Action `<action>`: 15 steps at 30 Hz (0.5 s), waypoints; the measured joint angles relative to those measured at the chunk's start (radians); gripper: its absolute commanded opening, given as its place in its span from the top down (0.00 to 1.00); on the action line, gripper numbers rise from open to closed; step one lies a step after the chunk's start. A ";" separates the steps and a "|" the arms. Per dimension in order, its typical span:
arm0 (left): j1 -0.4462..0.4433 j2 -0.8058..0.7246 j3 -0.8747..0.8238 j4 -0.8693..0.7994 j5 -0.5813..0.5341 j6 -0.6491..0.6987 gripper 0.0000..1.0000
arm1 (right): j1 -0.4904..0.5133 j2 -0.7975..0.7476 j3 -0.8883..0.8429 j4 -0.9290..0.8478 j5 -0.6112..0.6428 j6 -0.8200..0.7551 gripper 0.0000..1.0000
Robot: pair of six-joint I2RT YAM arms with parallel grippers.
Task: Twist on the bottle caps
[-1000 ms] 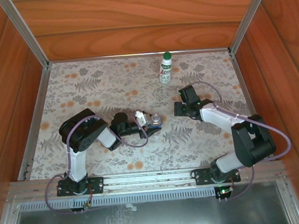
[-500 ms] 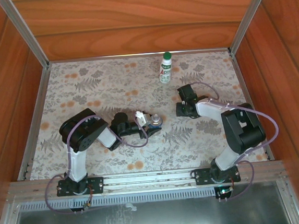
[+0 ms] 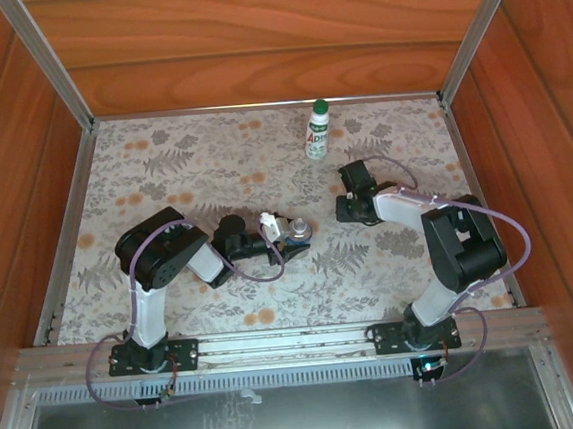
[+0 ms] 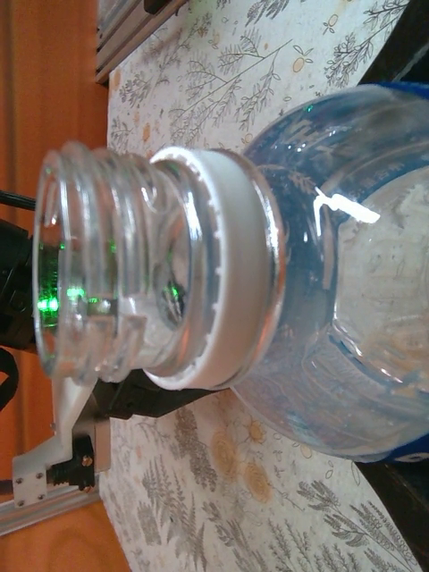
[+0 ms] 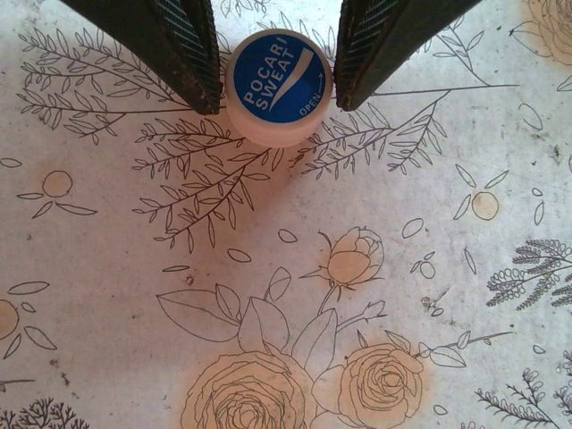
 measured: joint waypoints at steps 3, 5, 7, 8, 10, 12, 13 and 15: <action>0.000 0.003 0.001 0.000 0.000 -0.001 0.35 | 0.000 0.023 0.009 0.004 0.001 -0.004 0.64; 0.000 0.003 0.001 0.000 0.000 -0.003 0.35 | 0.000 0.023 0.011 0.005 0.000 -0.007 0.65; 0.000 0.003 0.001 0.000 0.000 -0.003 0.35 | 0.000 0.023 0.011 0.004 0.000 -0.009 0.64; 0.000 0.003 0.001 0.000 0.000 -0.003 0.35 | 0.000 0.023 0.011 0.004 0.000 -0.010 0.64; 0.000 0.003 0.001 0.000 0.000 -0.003 0.35 | 0.000 0.023 0.011 0.003 0.000 -0.011 0.64; 0.000 0.003 0.001 0.000 0.001 -0.003 0.35 | 0.000 0.023 0.011 0.002 0.000 -0.011 0.65; 0.000 0.003 0.001 0.000 0.000 -0.003 0.35 | 0.000 0.023 0.011 0.001 0.000 -0.011 0.65; 0.000 0.003 0.001 0.001 0.001 -0.003 0.35 | 0.000 0.018 0.011 -0.009 -0.002 -0.013 0.65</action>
